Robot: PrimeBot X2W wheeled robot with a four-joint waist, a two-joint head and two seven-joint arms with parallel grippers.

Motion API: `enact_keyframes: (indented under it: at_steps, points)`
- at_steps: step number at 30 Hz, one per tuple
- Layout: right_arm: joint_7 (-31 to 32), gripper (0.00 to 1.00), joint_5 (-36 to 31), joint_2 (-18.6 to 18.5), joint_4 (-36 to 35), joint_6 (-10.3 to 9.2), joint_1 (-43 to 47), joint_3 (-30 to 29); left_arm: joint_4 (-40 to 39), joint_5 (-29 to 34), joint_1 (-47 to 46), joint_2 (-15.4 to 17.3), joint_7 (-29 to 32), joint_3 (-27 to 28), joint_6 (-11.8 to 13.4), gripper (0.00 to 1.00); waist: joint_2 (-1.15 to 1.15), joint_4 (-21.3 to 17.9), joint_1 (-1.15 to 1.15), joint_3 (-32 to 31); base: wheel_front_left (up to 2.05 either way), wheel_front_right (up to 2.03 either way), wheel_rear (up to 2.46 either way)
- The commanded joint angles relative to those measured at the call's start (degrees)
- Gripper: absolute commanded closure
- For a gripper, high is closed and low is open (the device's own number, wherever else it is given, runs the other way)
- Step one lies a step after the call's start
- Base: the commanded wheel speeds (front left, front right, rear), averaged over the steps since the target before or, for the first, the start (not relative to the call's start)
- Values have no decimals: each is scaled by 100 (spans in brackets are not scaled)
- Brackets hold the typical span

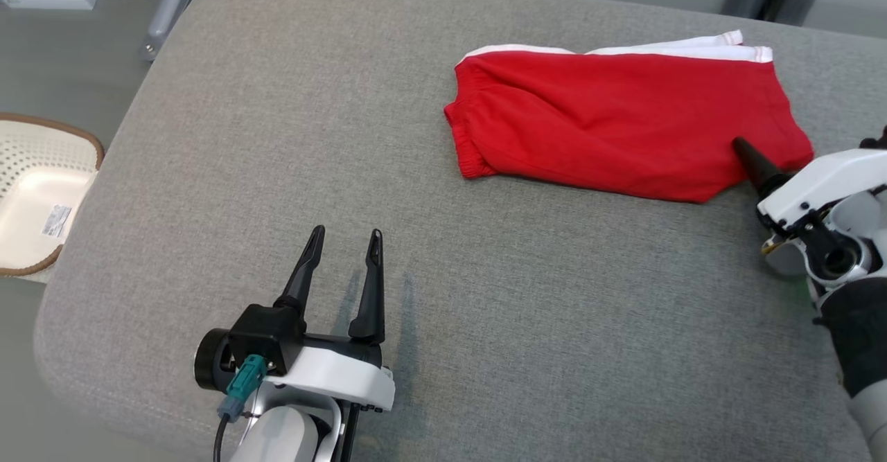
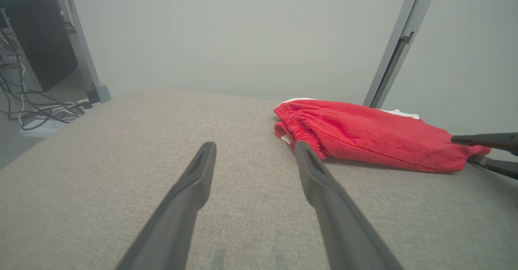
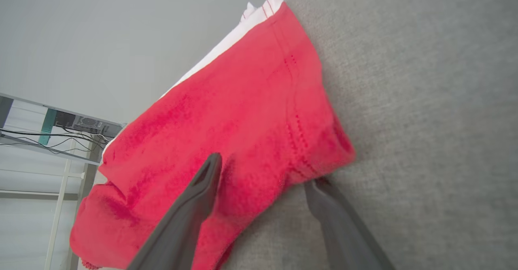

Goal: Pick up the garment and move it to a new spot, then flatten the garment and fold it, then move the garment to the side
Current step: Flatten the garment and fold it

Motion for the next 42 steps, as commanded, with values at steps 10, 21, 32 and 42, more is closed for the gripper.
enact_keyframes:
  at_steps: [10,21,32,42]
  points:
    - [62,0,-196,-64,856,-3,-605,4,-134,-204,-268,20,-5,-102,122,0,0,310,0,284,0,0,0]
    - [-33,0,-342,-154,1255,-3,-1060,82,-223,-353,-365,20,-5,-217,178,0,0,516,0,522,0,0,0]
    - [-356,100,-401,-184,1177,-3,-1148,238,-193,-381,-380,20,-5,-244,216,0,0,531,0,533,0,0,0]
    - [-806,100,-85,-235,625,-3,-758,341,-111,-323,-283,20,-5,-177,162,0,0,329,0,290,0,0,0]
